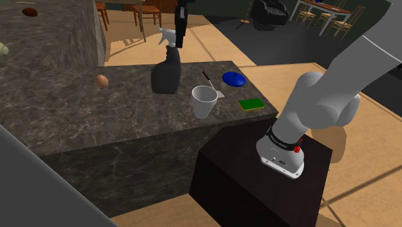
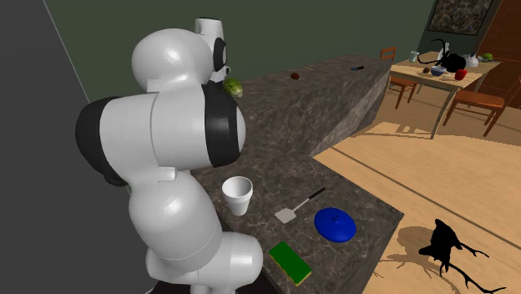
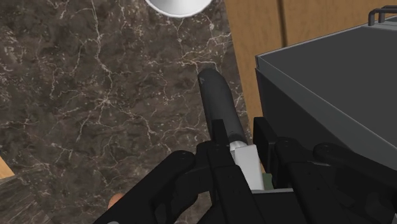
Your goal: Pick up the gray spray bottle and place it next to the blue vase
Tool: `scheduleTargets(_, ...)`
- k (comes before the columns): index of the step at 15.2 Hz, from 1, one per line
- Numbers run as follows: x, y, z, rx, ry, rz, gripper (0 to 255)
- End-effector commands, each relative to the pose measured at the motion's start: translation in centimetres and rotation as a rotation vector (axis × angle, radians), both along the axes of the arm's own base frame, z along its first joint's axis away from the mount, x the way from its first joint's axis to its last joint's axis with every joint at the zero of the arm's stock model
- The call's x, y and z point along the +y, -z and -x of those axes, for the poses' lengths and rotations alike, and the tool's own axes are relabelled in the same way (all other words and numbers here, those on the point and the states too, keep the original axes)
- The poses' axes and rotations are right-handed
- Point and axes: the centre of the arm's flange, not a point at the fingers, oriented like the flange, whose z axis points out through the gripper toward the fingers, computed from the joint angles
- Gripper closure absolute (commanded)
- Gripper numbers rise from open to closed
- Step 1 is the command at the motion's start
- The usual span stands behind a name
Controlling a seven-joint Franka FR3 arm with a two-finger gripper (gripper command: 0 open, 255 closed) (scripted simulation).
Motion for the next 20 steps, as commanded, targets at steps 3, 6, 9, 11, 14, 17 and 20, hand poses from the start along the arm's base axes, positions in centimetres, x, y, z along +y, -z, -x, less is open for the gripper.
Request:
scheduleTargets(3, 0.1, -2.1, -0.1, 0.000, 0.000, 0.000, 255)
scheduleTargets(6, 0.1, -3.7, -0.1, 0.000, 0.000, 0.000, 255)
scheduleTargets(9, 0.1, -5.3, -0.1, 0.000, 0.000, 0.000, 255)
scheduleTargets(11, 0.1, -6.4, -0.1, 0.000, 0.000, 0.000, 255)
scheduleTargets(14, 0.1, -7.9, -0.1, 0.000, 0.000, 0.000, 255)
scheduleTargets(17, 0.1, -9.5, -0.1, 0.000, 0.000, 0.000, 255)
scheduleTargets(20, 0.1, -11.1, -0.1, 0.000, 0.000, 0.000, 255)
